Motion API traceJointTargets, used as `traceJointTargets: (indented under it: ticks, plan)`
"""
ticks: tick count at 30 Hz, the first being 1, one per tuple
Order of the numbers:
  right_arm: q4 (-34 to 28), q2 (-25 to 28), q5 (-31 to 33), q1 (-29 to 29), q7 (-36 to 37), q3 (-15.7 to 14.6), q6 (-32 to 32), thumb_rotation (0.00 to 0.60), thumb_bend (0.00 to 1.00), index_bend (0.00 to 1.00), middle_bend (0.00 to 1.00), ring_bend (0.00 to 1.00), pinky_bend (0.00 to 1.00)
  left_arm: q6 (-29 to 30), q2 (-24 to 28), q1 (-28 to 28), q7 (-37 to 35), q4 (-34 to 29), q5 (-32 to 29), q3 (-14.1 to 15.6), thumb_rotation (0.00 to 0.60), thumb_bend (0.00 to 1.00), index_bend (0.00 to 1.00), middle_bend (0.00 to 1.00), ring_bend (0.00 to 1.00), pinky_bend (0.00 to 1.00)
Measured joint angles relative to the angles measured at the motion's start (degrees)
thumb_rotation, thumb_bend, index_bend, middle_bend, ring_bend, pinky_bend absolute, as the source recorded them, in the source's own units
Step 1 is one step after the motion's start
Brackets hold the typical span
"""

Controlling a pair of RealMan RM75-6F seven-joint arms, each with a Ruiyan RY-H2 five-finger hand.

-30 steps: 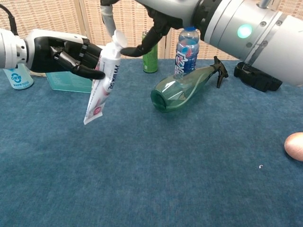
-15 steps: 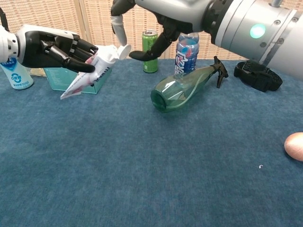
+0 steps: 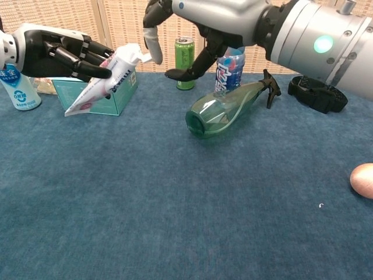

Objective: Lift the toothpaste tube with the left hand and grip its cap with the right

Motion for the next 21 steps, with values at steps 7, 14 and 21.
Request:
traceJointTargets:
  ticks: [7,14,21]
  plan:
    - [-1.9,3.2,-2.2,-1.7,0.7,0.2,3.7,0.600,0.24,0.62,0.40,0.14,0.20,0.1,-0.2,0.5,8.4,0.5,-0.7,0.6,0.600,0.45,0.58,0.61,0.38,0.34]
    - [-6.0,9.7,-3.5,-4.8,-0.2,0.4,7.1,0.600,0.23,0.62,0.40,0.15,0.20,1.5,-1.7,2.6,27.6,0.4,-4.8,0.6,0.600,0.45,0.57,0.60,0.38,0.34]
    - [-8.8,14.2,-3.1,-8.4,-0.8,0.1,9.2,0.600,0.23,0.62,0.39,0.15,0.20,3.1,-5.3,4.6,51.6,0.5,-12.4,0.5,0.600,0.45,0.55,0.60,0.38,0.34]
